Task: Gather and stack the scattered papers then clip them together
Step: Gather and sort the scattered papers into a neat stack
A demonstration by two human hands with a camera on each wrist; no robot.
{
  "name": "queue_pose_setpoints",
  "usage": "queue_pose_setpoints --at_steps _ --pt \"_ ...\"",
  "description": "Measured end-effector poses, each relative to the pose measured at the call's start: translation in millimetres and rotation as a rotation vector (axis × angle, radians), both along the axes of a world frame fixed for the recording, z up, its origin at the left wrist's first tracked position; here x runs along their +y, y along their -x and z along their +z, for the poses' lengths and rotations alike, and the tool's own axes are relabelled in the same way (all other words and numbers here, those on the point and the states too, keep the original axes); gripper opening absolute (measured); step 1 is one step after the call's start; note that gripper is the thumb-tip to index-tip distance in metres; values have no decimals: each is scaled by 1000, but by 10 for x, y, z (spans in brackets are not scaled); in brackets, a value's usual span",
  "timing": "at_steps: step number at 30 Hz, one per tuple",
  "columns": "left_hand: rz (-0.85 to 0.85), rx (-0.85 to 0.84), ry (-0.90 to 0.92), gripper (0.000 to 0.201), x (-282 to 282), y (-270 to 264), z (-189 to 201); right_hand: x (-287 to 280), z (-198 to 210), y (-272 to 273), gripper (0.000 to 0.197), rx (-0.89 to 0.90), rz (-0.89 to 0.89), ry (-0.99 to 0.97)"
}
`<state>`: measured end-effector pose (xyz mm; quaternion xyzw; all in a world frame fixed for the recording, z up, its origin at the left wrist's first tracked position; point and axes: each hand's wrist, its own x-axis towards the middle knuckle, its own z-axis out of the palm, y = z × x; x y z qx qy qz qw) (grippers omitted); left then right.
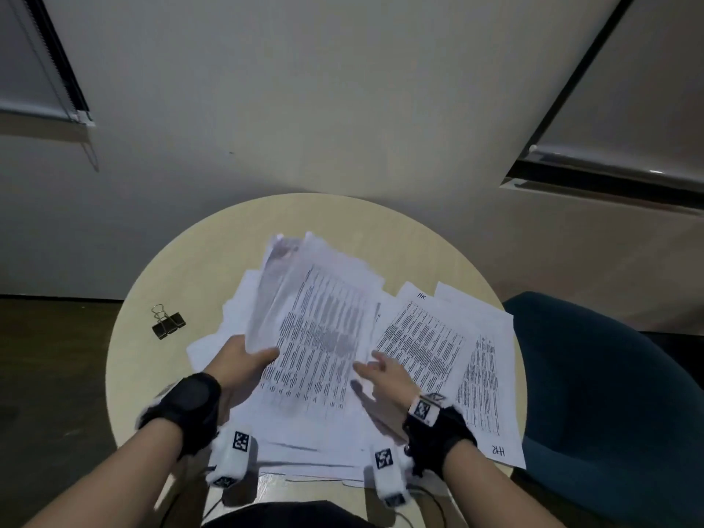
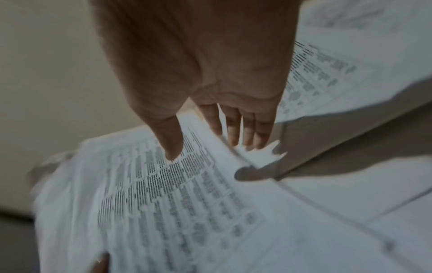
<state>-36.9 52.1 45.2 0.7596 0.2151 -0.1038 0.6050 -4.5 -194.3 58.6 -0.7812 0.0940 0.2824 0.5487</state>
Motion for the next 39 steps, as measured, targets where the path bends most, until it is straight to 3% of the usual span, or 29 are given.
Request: queue_pose_setpoints --at_steps 4,6,8,14,17,19,21,23,26,28,29,31,33,34,36,38,39 --pt "-76 -194 26 10 4 -249 367 109 590 -201 39 -281 -263 -369" --pt "-81 -296 67 10 10 -334 528 152 830 -278 24 -438 -311 -333" --pt "-83 -388 124 26 12 -372 655 167 977 -341 12 -535 -276 -274" --pt "-98 -380 175 51 62 -273 518 135 843 -320 22 -486 -235 -248" --pt "-79 -380 134 73 34 -233 393 129 752 -300 20 -471 -221 -164" --pt "-60 -406 118 70 -11 -234 372 125 770 -299 21 -476 -213 -128" --pt "-31 -386 90 58 -21 -267 383 113 835 -313 40 -545 -205 -161" --pt "-7 -356 -26 47 11 -333 415 81 962 -335 71 -761 -232 -87" --pt "-82 -429 -269 10 -2 -427 590 26 1255 -366 92 -1119 -135 363" --pt "-207 -552 -451 25 -35 -484 714 56 1404 -364 72 -1180 77 575" --pt "-264 -604 -538 25 -44 -520 753 76 1407 -368 53 -1164 134 549" --pt "-317 -693 -666 22 -15 -581 799 80 1345 -396 34 -1049 80 348" --pt "-171 -737 -728 19 65 -595 806 39 1235 -421 32 -916 -41 228" --pt "-21 -738 -750 26 118 -582 793 0 1170 -437 28 -874 -86 186" --pt "276 -581 -651 76 252 -501 738 -102 1053 -464 20 -826 -147 70" --pt "378 -419 -287 116 395 -420 683 -188 957 -451 20 -792 -181 -48" --pt "375 -387 -104 122 435 -383 662 -217 909 -441 20 -775 -191 -108"
